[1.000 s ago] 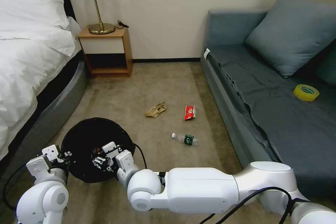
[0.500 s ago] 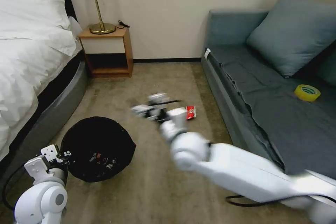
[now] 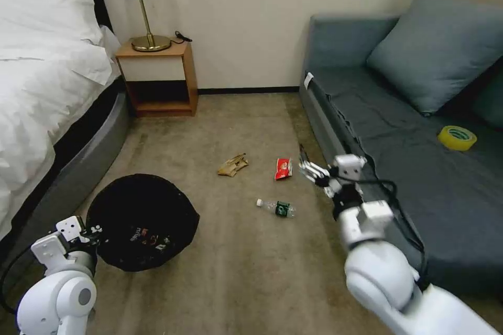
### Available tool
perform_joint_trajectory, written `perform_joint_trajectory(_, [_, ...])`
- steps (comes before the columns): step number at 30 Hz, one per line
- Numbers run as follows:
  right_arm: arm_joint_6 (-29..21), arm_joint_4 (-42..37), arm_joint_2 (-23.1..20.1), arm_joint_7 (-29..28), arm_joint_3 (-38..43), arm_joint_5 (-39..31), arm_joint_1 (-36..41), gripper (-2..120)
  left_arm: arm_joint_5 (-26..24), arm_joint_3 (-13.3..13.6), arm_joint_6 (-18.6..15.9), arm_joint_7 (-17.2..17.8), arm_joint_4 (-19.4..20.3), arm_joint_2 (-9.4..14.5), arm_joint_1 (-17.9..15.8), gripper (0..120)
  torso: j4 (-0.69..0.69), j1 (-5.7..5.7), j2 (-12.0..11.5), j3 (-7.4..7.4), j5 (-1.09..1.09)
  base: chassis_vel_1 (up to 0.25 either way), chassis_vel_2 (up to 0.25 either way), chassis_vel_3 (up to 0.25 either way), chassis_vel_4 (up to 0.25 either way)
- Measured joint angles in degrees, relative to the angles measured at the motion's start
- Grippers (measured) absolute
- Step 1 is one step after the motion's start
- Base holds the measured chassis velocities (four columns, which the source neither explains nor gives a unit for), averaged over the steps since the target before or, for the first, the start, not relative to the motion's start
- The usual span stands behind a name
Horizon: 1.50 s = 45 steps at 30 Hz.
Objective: Pick up the trash bin, then pick up the garbage on the floor and place it into the trash bin.
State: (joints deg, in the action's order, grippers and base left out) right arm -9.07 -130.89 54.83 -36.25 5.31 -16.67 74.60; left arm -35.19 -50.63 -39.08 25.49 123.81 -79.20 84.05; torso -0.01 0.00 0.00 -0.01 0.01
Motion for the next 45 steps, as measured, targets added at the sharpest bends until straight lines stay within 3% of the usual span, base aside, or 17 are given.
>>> perform_joint_trajectory(5, [1.9, 0.0, 4.9, 2.7, 0.3, 6.7, 6.2, 100, -0.1, -0.3, 0.1, -0.1, 0.1, -0.1, 0.1, 2, 0.00, 0.00, 0.0, 0.00, -0.02, 0.000, 0.000, 0.000, 0.000])
perform_joint_trajectory(10, [5.0, 1.4, 6.9, 5.8, -0.4, 9.2, 7.9, 100, -0.1, -0.6, 0.2, -0.2, 0.2, -0.1, 0.4, 2, 0.01, 0.00, 0.0, 0.00, -0.02, 0.000, 0.000, 0.000, 0.000])
perform_joint_trajectory(21, [6.7, 3.3, 6.4, 7.4, -1.2, 8.9, 6.5, 100, -0.1, -0.6, 0.3, -0.3, 0.4, -0.2, 0.5, 2, 0.00, 0.00, 0.0, 0.00, -0.01, -0.055, 0.059, 0.062, -0.059])
perform_joint_trajectory(36, [7.0, 6.0, 4.8, 7.3, -2.5, 7.0, 3.1, 100, -0.2, -0.9, 0.8, -0.3, -0.5, -0.6, 0.4, 2, 0.00, 0.00, 0.0, 0.01, -0.01, -0.221, 0.222, 0.213, -0.219])
perform_joint_trajectory(45, [10.3, 10.2, 3.1, 9.3, -3.8, 6.1, -1.6, 100, -0.2, -1.0, 0.9, -0.4, -1.0, -0.6, 0.2, 2, -0.01, 0.01, 0.0, 0.02, -0.01, -0.109, 0.104, 0.101, -0.100])
